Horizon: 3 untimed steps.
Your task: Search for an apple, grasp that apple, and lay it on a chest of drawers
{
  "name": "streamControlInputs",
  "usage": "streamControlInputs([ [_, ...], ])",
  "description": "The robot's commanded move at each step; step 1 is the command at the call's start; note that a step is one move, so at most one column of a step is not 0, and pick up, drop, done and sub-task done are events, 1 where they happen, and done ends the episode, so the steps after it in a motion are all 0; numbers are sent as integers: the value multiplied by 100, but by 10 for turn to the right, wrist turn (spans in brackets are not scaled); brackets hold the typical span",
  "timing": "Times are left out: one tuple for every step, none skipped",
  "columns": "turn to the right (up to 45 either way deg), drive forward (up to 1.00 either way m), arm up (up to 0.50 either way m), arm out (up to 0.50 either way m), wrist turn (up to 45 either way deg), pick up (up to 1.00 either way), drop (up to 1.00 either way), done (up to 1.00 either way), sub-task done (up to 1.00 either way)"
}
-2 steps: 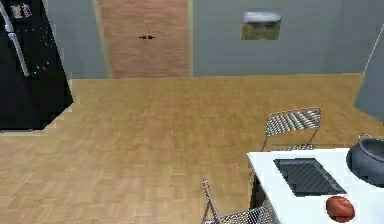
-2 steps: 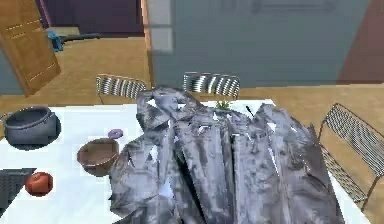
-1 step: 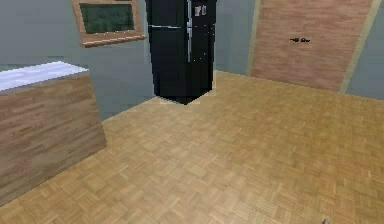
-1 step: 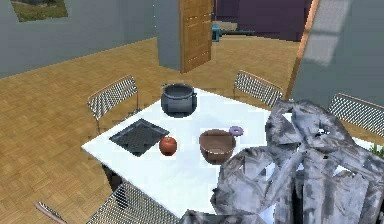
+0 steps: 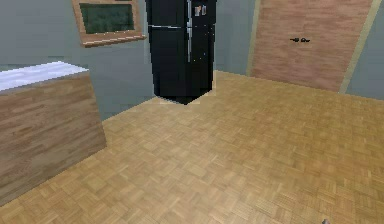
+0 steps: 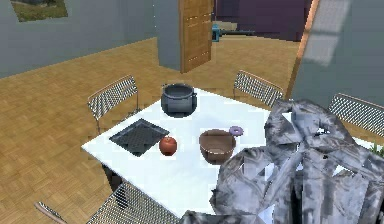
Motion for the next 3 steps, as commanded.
streamControlInputs([
  [0, 0, 28, 0, 0, 0, 0, 0, 0],
  [0, 0, 0, 50, 0, 0, 0, 0, 0],
  [0, 0, 0, 0, 450, 0, 0, 0, 0],
])
